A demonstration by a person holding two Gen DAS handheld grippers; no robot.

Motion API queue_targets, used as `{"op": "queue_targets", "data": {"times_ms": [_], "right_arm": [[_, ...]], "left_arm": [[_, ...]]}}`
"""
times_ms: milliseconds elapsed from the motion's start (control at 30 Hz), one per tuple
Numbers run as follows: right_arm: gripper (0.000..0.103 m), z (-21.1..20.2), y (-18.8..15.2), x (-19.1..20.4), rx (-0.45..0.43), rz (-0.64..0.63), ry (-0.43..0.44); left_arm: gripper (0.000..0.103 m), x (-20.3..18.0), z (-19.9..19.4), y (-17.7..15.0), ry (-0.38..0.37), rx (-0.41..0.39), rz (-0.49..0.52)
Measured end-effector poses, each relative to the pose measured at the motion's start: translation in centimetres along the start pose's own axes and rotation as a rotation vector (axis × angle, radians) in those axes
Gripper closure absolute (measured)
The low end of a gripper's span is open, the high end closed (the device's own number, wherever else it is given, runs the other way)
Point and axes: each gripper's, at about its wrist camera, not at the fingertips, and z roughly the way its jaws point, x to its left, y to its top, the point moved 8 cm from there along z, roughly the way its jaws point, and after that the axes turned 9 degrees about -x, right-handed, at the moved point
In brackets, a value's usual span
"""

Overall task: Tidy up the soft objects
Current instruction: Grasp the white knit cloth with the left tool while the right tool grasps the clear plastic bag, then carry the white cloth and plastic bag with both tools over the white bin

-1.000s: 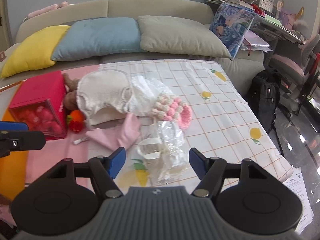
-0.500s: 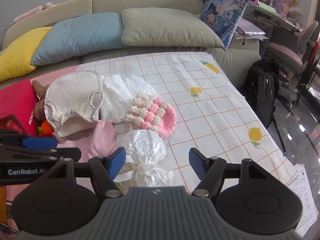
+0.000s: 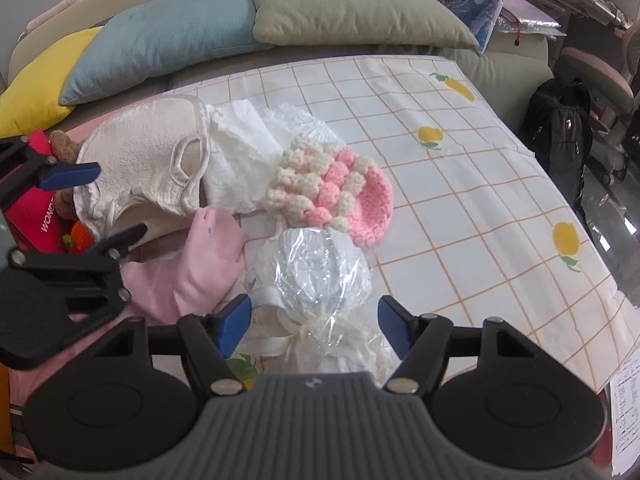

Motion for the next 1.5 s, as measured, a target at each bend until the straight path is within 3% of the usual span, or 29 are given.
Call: {"op": "queue_targets", "data": {"times_ms": [200,267,367,433,500,633,733,933,1200,1333,1500], "right_arm": [[0.033,0.2,-0.4,0.1,0.011,-0.004,0.001],[0.033,0.3,-0.4,0.2,0.012,-0.008,0.002],[0.036,0.5,-0.6,0.2,0.018,-0.009,0.000],[0.054,0.5,-0.7,0.0,0.019,-0.004,-0.001],[0.059,0.4,-0.7,-0.2,0.019,0.019,0.009],[0.065,0.0,-0.5,-0.5,0.004,0.034,-0.003],[0.066,-1.0,-0.1,-0.5,-0.019,0.035,0.003],[0.066,-3.6,0.1,0.1,-0.058,0.036,0.015],[0.066,-7.7,1.0,2.1,-0.136,0.020,0.043],[0.066,-10.4,1.4,3.5,-0.178,0.025,0.075],[0.066,-12.9,1.5,6.7,-0.198,0.002,0.151]], "left_arm": [[0.028,-0.9,1.5,-0.6,0.091,0.002,0.153],[0.036,-0.9,1.6,-0.4,0.090,0.000,0.154],[0.057,-0.5,1.3,-0.1,0.066,-0.004,0.115],[0.079,-0.2,0.8,0.2,0.042,-0.013,0.078],[0.085,0.2,0.2,0.5,0.028,-0.023,0.057],[0.087,1.6,-1.3,1.5,0.032,-0.056,-0.015],[0.088,2.9,-3.2,2.4,0.038,-0.090,-0.076],[0.088,7.7,-8.2,3.4,0.087,-0.160,-0.298],[0.089,12.1,-15.6,3.1,0.150,-0.250,-0.486],[0.089,12.7,-18.8,1.8,0.194,-0.255,-0.534],[0.089,13.5,-21.4,-1.4,0.225,-0.192,-0.604]]}}
